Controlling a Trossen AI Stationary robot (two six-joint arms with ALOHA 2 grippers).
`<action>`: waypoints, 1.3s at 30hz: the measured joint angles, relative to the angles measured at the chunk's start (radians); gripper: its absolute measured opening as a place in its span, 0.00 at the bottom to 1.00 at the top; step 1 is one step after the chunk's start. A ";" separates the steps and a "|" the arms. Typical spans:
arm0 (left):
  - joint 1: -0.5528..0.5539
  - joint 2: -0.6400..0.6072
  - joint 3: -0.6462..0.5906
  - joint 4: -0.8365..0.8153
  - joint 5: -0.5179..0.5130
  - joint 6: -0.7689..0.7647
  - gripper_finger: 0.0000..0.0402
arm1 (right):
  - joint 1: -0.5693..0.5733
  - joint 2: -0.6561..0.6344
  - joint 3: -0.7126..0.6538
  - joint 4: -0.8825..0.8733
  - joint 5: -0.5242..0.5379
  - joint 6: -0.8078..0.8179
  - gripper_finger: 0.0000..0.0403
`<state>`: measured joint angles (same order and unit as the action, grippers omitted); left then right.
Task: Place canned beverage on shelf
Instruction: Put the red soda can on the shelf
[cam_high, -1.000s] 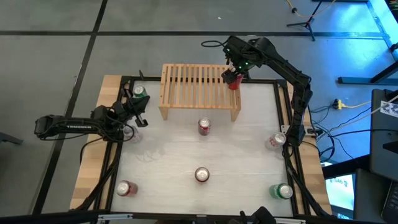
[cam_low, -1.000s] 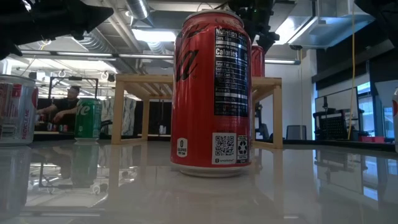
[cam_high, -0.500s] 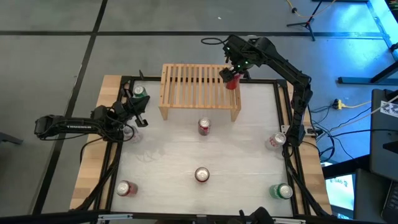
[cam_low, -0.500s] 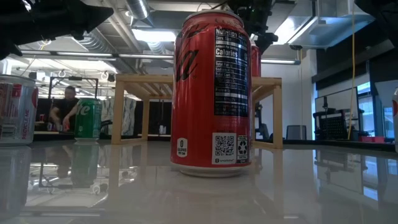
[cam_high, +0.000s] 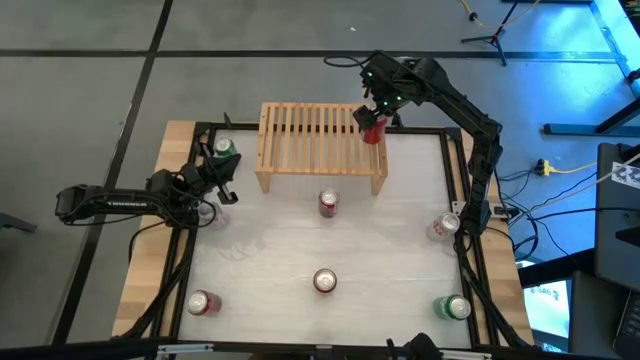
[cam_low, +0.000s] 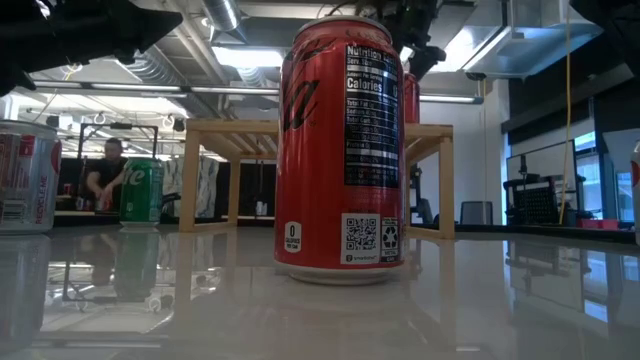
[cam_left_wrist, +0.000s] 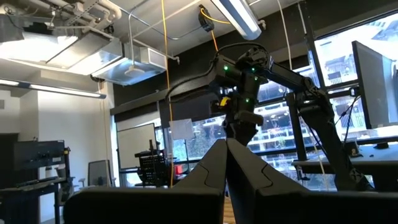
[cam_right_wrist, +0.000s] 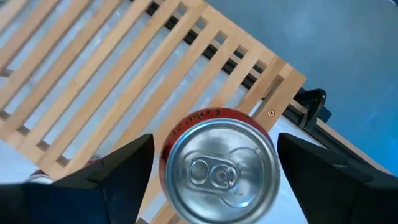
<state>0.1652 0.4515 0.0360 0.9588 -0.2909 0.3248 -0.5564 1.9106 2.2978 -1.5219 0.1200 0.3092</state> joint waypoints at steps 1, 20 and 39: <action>0.000 0.000 0.000 0.000 0.000 0.000 0.01 | 0.000 0.000 0.011 -0.001 0.000 0.000 0.83; 0.000 0.000 0.000 0.000 0.096 -0.001 0.01 | 0.196 -0.135 0.043 -0.048 0.067 -0.068 0.83; -0.024 0.291 0.231 -0.370 0.215 -0.141 0.01 | 0.642 -0.408 -0.748 0.533 0.176 -0.131 0.83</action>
<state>0.1416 0.7426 0.2667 0.5886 -0.0758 0.1842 0.0856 1.5024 1.5494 -0.9894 0.2961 0.1778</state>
